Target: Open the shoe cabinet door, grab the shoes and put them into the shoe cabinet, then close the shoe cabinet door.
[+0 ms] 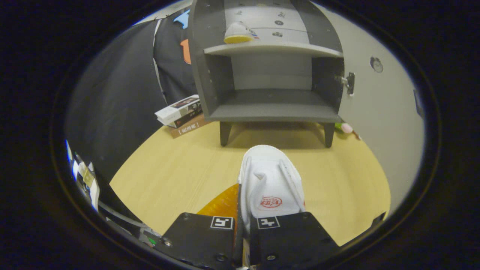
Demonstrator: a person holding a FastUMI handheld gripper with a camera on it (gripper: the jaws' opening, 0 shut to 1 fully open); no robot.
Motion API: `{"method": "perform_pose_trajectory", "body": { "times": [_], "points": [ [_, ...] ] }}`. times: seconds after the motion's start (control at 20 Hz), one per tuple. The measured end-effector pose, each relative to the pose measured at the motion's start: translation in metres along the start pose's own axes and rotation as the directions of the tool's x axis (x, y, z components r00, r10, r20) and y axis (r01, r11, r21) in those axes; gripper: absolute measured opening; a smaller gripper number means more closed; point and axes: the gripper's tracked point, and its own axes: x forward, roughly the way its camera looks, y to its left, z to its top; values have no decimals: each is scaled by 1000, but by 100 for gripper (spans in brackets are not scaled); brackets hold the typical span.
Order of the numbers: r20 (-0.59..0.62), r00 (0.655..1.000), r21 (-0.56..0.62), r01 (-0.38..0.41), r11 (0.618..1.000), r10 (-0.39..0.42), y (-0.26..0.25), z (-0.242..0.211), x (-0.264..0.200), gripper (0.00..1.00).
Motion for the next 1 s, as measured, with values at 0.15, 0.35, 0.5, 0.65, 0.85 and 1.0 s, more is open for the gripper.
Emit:
{"method": "perform_pose_trajectory", "body": {
  "times": [0.15,0.35,0.5,0.65,0.85,1.0],
  "points": [
    [86,996,-1,12,1000,-12,-8,41,-10,10],
    [191,981,-13,27,1000,-24,-16,97,-13,10],
    [259,965,-40,48,998,-36,-25,136,-10,10],
    [319,947,-58,59,997,-37,-28,174,-5,10],
    [376,926,-75,70,995,-37,-31,217,5,10],
    [399,916,-79,71,994,-34,-31,245,21,10]
  ]
}}
